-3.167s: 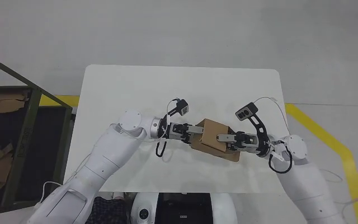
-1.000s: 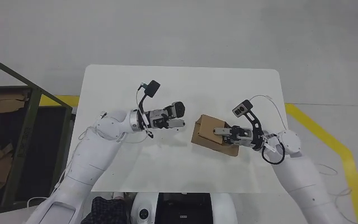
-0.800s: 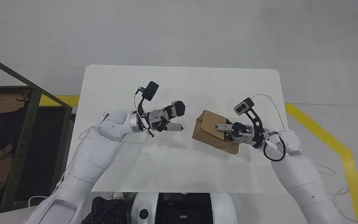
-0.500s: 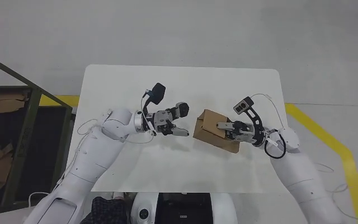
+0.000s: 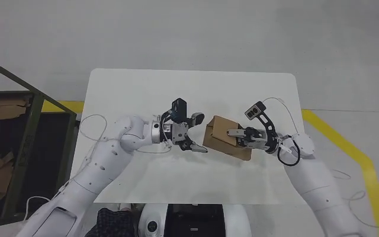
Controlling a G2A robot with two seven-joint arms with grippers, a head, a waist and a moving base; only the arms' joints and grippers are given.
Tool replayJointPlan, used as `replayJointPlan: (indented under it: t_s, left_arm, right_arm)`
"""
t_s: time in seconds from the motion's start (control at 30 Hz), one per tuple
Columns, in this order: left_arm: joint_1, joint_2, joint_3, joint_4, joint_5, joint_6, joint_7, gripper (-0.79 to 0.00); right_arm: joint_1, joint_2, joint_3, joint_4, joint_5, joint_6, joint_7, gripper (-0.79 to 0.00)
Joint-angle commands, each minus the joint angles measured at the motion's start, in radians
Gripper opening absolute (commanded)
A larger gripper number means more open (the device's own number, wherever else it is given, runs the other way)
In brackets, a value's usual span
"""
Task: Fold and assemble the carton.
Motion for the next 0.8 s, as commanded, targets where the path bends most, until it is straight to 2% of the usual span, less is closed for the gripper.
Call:
replayJointPlan:
  t_s: [0.0, 0.37, 0.43, 0.6, 0.77]
  left_arm:
    - [-0.004, 0.004, 0.011, 0.008, 0.055, 0.0, 0.074, 0.0]
    - [-0.004, 0.004, 0.011, 0.008, 0.055, 0.0, 0.074, 0.0]
    - [0.003, 0.004, -0.001, -0.007, 0.085, 0.046, 0.08, 0.0]
    - [0.019, 0.005, -0.018, -0.002, 0.151, 0.026, 0.154, 0.0]
    - [0.023, 0.0, 0.003, 0.034, 0.207, 0.0, 0.236, 0.0]
  right_arm:
    - [0.002, -0.001, -0.001, -0.001, -0.001, -0.011, 0.005, -0.785]
    - [0.002, -0.002, 0.0, 0.001, 0.0, -0.019, 0.004, -0.785]
    - [-0.007, -0.003, -0.001, -0.02, -0.01, -0.012, -0.029, -0.785]
    - [-0.012, -0.005, -0.001, -0.03, -0.009, -0.012, -0.03, -0.785]
    - [-0.004, -0.009, -0.007, -0.022, -0.008, -0.02, -0.009, -0.785]
